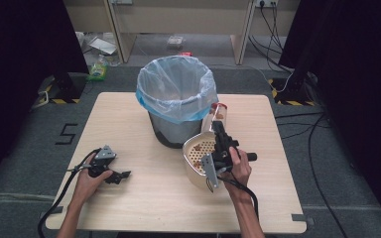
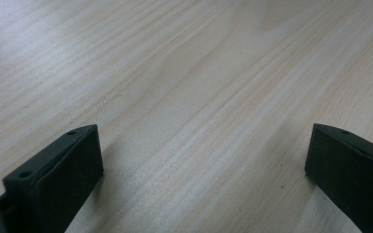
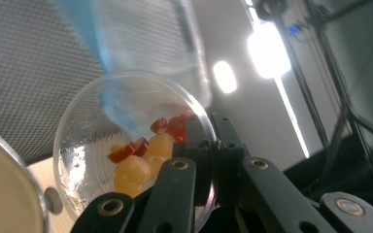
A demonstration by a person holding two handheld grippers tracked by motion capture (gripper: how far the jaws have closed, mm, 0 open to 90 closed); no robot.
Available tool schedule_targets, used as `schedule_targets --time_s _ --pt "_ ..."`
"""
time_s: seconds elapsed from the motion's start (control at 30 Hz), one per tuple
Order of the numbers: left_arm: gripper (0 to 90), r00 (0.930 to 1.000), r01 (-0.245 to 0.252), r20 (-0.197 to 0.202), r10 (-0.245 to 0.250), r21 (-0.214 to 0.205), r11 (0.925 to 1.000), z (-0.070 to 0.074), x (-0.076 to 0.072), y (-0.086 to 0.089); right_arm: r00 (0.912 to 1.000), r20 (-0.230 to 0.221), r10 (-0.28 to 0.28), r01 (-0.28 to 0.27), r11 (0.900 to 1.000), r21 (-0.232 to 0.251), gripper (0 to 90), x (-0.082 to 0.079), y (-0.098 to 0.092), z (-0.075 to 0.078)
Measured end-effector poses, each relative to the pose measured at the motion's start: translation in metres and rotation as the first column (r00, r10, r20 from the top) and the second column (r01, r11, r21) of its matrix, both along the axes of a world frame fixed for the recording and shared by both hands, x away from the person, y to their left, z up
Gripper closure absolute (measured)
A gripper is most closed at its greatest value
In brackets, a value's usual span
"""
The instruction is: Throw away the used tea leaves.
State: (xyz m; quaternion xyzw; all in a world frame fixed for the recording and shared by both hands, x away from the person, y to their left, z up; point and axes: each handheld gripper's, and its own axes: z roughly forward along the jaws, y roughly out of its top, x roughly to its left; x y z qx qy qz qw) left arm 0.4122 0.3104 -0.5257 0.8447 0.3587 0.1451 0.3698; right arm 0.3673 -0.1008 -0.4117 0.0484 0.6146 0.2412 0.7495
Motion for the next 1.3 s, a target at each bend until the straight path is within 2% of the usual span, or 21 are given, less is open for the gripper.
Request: schedule_targets --time_s 0.03,0.13,0.2,0.23,0.33,0.47,0.53,0.6,0.63,0.67,0.7,0.77,0.8,0.83,0.87,0.9,0.93,0.97,1.13,1.2,1.3 --pt "0.0 1.0 0.0 0.0 0.0 0.0 1.0 0.0 0.0 0.0 1.0 -0.005 -0.005 0.005 0.9976 -0.069 88.0 -0.001 0.002 -0.002" --pt "0.0 1.0 0.0 0.0 0.0 0.0 1.0 0.0 0.0 0.0 1.0 -0.002 -0.009 0.009 0.9998 -0.019 88.0 -0.002 -0.001 -0.002" --pt "0.0 1.0 0.001 0.0 -0.001 0.0 1.0 0.0 0.0 0.0 0.9999 0.012 -0.004 0.005 0.9965 -0.084 88.0 -0.001 0.001 -0.003" --pt "0.0 1.0 0.001 0.0 -0.001 0.0 1.0 0.0 0.0 0.0 0.9999 0.015 -0.005 0.005 0.9998 -0.019 88.0 -0.002 -0.001 0.0" --pt "0.0 1.0 0.001 0.0 -0.001 0.0 1.0 0.0 0.0 0.0 1.0 0.003 -0.009 0.009 0.9981 -0.061 88.0 -0.001 0.0 0.0" --pt "0.0 1.0 0.0 0.0 0.0 0.0 1.0 0.0 0.0 0.0 0.9997 -0.025 0.006 -0.006 1.0 0.003 88.0 -0.002 -0.004 0.005" --pt "0.0 1.0 0.001 0.0 -0.001 -0.001 1.0 0.0 0.0 0.0 0.9971 -0.072 0.024 -0.017 0.9954 0.094 88.0 -0.001 -0.008 0.009" --pt "0.0 1.0 0.0 0.0 0.0 -0.001 1.0 0.0 0.0 0.0 0.9874 -0.146 0.061 -0.027 0.9731 0.229 87.9 0.002 -0.015 0.015" --pt "0.0 1.0 0.0 0.0 0.0 -0.001 1.0 0.0 0.0 0.0 0.9874 -0.146 0.061 -0.027 0.9731 0.229 87.9 0.002 -0.015 0.015" --pt "0.0 1.0 0.0 0.0 0.0 -0.001 1.0 0.0 0.0 0.0 0.9809 -0.178 0.08 -0.027 0.9594 0.281 87.9 0.003 -0.019 0.017" --pt "0.0 1.0 0.0 0.0 0.0 -0.001 1.0 0.0 0.0 0.0 0.9633 -0.241 0.118 -0.02 0.9272 0.374 87.9 0.007 -0.026 0.022" --pt "0.0 1.0 0.001 0.0 -0.001 0.0 1.0 0.0 0.0 0.0 0.9481 -0.284 0.142 -0.007 0.9038 0.428 87.8 0.009 -0.031 0.025" --pt "0.0 1.0 0.001 0.0 -0.001 0.0 1.0 0.0 0.0 0.0 0.9481 -0.284 0.142 -0.007 0.9038 0.428 87.8 0.009 -0.031 0.025" --pt "0.0 1.0 0.001 0.0 -0.001 0.0 1.0 0.0 0.0 0.0 0.9423 -0.298 0.152 -0.001 0.8923 0.452 87.9 0.01 -0.034 0.026" --pt "0.0 1.0 0.001 0.0 -0.001 -0.001 1.0 0.0 0.0 0.0 0.9337 -0.318 0.164 0.01 0.8774 0.48 87.8 0.012 -0.038 0.027" --pt "0.0 1.0 0.001 0.0 -0.001 -0.001 1.0 0.0 0.0 0.0 0.9187 -0.347 0.188 0.024 0.8504 0.526 87.8 0.015 -0.043 0.027" --pt "0.0 1.0 0.001 0.0 -0.001 -0.001 1.0 0.0 0.0 0.0 0.9128 -0.358 0.197 0.031 0.8409 0.54 87.8 0.016 -0.046 0.027" --pt "0.0 1.0 0.001 0.0 -0.001 -0.001 1.0 0.0 0.0 0.0 0.9002 -0.376 0.22 0.039 0.8181 0.574 87.8 0.017 -0.049 0.028" --pt "0.0 1.0 0.001 -0.001 -0.001 0.0 1.0 0.0 0.0 0.0 0.8535 -0.435 0.287 0.086 0.7454 0.661 87.8 0.024 -0.065 0.03" --pt "0.0 1.0 0.001 -0.001 -0.001 0.0 1.0 0.0 0.0 0.0 0.8448 -0.45 0.29 0.104 0.7362 0.669 87.8 0.025 -0.069 0.032" --pt "0.0 1.0 0.002 -0.001 -0.002 0.0 1.0 0.0 0.001 0.0 0.8342 -0.468 0.291 0.115 0.7388 0.664 87.8 0.027 -0.071 0.034"
